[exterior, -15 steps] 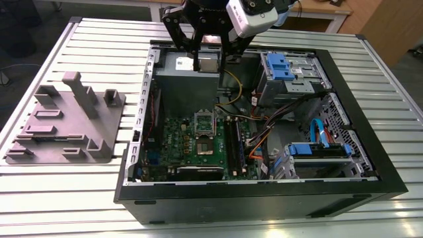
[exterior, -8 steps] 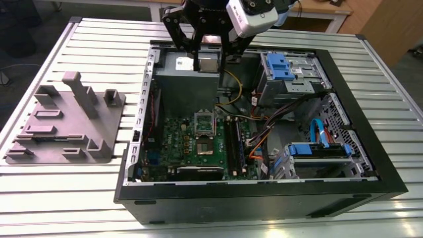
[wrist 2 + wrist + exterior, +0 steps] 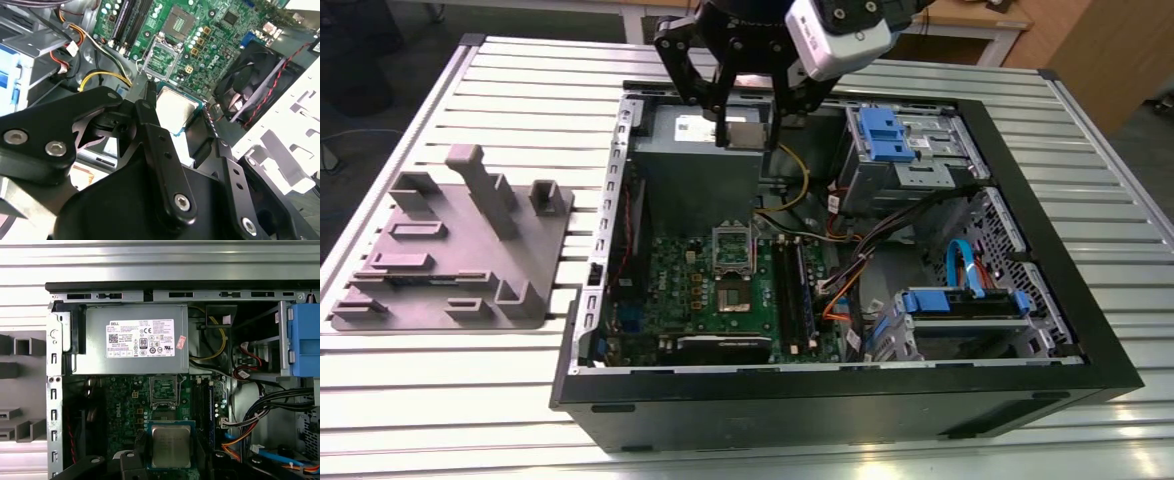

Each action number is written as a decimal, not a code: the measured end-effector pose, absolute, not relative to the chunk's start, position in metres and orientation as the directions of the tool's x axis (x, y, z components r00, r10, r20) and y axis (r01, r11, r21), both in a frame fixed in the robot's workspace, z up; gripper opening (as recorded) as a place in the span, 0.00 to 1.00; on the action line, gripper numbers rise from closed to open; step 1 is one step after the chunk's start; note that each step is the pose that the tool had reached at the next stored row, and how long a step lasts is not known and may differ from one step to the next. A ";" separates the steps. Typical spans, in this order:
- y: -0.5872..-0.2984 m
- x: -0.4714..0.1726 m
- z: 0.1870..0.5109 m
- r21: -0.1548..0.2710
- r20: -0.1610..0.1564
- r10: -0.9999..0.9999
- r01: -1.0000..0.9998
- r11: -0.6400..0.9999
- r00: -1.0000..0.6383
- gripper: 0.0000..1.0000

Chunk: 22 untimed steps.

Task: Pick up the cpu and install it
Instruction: 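Pick up the cpu and move it towards the insertion slot, then place the cpu into insertion slot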

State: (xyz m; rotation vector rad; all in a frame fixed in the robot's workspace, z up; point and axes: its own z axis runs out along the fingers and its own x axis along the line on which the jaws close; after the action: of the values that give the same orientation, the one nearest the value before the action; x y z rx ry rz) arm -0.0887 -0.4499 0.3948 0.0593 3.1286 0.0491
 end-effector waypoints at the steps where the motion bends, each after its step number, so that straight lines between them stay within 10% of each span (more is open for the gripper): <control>1: -0.450 -0.087 0.395 0.032 -0.011 0.038 0.038 0.999 -0.999 0.47; 22: -0.450 -0.085 0.391 0.033 -0.011 0.038 0.038 0.999 -0.999 0.47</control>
State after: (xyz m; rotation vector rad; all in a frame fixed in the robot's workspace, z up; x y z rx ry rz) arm -0.0847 -0.4500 0.3911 0.0593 3.1286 0.0511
